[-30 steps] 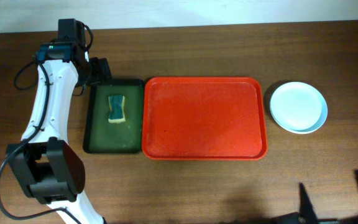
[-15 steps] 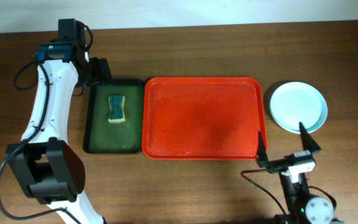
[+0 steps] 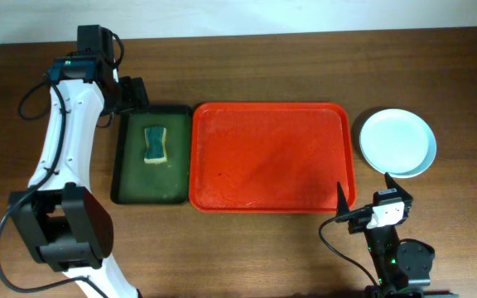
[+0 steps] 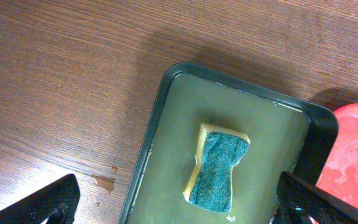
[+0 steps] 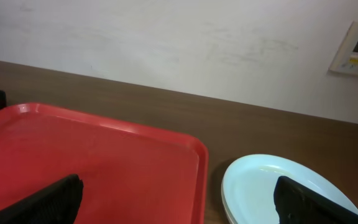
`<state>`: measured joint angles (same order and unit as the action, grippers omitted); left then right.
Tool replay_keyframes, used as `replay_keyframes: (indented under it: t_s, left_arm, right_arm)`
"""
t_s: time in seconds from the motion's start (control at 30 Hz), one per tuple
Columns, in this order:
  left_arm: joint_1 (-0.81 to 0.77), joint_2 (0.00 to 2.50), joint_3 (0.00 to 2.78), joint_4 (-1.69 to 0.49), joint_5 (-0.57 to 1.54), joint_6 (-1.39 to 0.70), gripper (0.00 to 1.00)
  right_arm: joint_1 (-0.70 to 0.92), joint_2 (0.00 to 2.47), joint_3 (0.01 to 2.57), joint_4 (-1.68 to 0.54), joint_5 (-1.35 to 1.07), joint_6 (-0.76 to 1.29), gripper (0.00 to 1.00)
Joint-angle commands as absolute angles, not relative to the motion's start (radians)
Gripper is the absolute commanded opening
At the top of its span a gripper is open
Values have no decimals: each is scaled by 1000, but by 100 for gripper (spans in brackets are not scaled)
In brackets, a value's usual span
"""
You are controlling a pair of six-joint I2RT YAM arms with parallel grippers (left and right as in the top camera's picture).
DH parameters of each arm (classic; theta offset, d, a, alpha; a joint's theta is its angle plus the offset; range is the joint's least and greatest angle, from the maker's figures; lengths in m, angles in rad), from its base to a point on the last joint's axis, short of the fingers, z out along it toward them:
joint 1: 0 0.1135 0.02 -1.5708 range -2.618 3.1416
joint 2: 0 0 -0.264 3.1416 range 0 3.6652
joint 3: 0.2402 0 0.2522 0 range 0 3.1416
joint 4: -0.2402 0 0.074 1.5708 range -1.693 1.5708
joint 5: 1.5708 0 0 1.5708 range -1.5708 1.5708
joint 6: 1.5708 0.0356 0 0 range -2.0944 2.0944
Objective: Clean dirty plates on tray and stack at the side
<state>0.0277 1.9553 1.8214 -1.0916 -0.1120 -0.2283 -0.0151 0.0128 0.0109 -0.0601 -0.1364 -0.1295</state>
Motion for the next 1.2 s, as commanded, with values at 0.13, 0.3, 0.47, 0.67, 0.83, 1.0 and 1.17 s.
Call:
replay_keyframes:
  t_s: [0.13,0.3,0.47,0.67,0.83,1.0,1.17]
  left_arm:
    - [28,1955,1826,-1090,-110,-223,99]
    - [27,1955,1826,-1090,-110,-223,99]
    - [20,1955,1826,-1090,-110,-223,100]
    - [15,1955,1826,-1090,-110,-223,99]
    - [-24,1866,1826,-1092,-110,-223,99]
    - [-69,1586,1826,-1093,-110,-223,99]
    - [-69,1356,1826,-1187,-112,-223,99]
  right_arm:
    - [-8,6,6,-68,-122,-119,98]
    - [-8,6,6,-68,-123,-119,98]
    - [-8,6,6,-68,-122,-119,99]
    - [-8,6,6,-68,-123,-119,98]
    - [-8,6,6,-68,-123,-119,99]
    - [-8,6,6,-68,-123,-119,99]
    - [-8,6,6,-68,-123,-119,99]
